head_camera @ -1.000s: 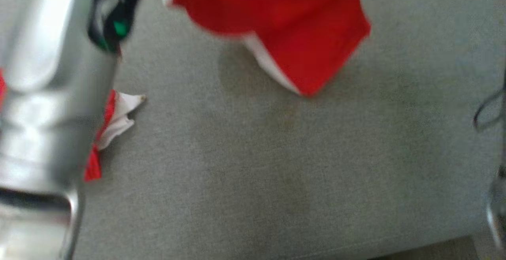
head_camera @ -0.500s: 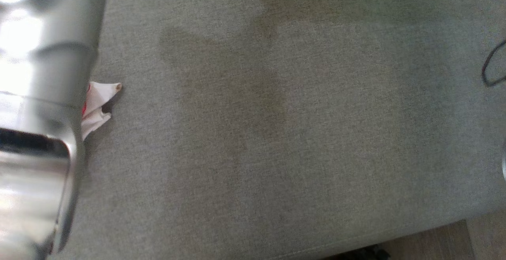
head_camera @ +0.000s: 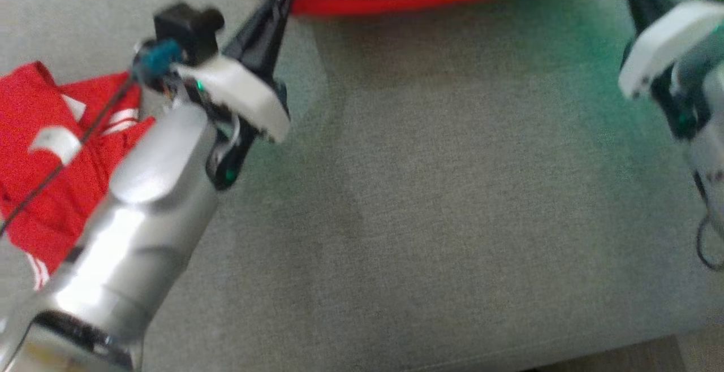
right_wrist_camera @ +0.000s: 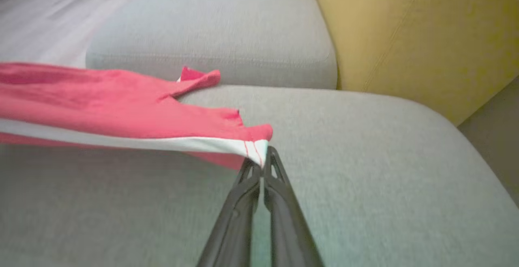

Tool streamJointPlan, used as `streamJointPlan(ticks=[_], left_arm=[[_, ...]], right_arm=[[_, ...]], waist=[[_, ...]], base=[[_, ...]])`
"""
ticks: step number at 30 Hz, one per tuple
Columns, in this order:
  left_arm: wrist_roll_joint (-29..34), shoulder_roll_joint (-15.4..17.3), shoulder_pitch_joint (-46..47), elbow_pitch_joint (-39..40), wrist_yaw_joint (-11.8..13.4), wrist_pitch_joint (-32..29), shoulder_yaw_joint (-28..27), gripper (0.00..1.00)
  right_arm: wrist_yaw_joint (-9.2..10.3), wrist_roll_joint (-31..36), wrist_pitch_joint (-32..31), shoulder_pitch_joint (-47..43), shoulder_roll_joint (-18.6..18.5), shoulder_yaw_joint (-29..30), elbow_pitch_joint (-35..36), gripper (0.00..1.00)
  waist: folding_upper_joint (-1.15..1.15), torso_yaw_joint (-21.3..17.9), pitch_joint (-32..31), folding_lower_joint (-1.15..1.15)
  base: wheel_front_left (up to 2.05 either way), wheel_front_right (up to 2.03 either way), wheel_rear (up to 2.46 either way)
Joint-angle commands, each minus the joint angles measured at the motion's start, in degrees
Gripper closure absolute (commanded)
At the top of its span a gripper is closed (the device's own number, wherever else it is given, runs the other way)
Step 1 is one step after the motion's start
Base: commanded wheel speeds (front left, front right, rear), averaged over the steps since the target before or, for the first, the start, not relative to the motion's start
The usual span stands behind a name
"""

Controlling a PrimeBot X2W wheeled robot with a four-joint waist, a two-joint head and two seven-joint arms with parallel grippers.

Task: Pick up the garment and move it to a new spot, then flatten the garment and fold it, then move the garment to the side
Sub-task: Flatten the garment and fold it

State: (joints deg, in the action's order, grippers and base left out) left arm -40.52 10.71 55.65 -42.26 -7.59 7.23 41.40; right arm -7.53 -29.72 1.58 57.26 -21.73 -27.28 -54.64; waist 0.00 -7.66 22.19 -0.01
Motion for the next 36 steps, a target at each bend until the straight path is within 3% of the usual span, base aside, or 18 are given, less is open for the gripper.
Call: streamJointPlan(ticks=[1, 8, 17, 22, 28, 36], left_arm=[[-0.9, 2.9, 0.6, 2.9, 0.1, 0.1, -0.5, 1.00], [-2.5, 6.4, -8.3, 9.9, 0.1, -0.1, 6.4, 1.00], [-2.9, 7.6, -16.6, 17.1, 1.2, -3.6, 10.6, 1.00], [-3.7, 8.2, -21.4, 23.3, 3.7, -5.0, 11.7, 1.00], [-3.8, 9.0, -23.8, 29.9, 6.8, -5.7, 11.8, 1.00], [-1.6, 7.7, -19.8, 31.1, 9.8, -3.9, 10.0, 1.00]], right_arm=[[0.04, -2.1, -1.6, -2.1, -2.7, -2.2, 2.5, 1.00], [0.04, -12.6, -14.1, -11.1, -14.3, -15.8, 11.5, 1.00], [0.04, -21.0, -22.3, -17.9, -20.9, -20.1, 19.0, 1.00], [0.04, -23.6, -25.0, -21.5, -24.5, -20.3, 23.2, 1.00], [0.04, -24.4, -24.0, -23.4, -27.8, -16.5, 27.9, 1.00], [0.04, -19.0, -18.2, -19.4, -26.4, -9.0, 28.9, 1.00]], waist=[[0.00, 0.6, -2.3, 0.01], [0.00, 0.6, -8.6, 0.01], [0.00, -0.5, -14.1, 0.01], [0.00, -0.4, -15.9, 0.01], [0.00, 0.5, -15.2, 0.01], [0.00, 2.5, -10.2, 0.01]], base=[[0.00, 0.00, 0.00], [0.00, 0.00, 0.00], [0.00, 0.00, 0.00], [0.00, 0.00, 0.00], [0.00, 0.00, 0.00], [0.00, 0.00, 0.00]])
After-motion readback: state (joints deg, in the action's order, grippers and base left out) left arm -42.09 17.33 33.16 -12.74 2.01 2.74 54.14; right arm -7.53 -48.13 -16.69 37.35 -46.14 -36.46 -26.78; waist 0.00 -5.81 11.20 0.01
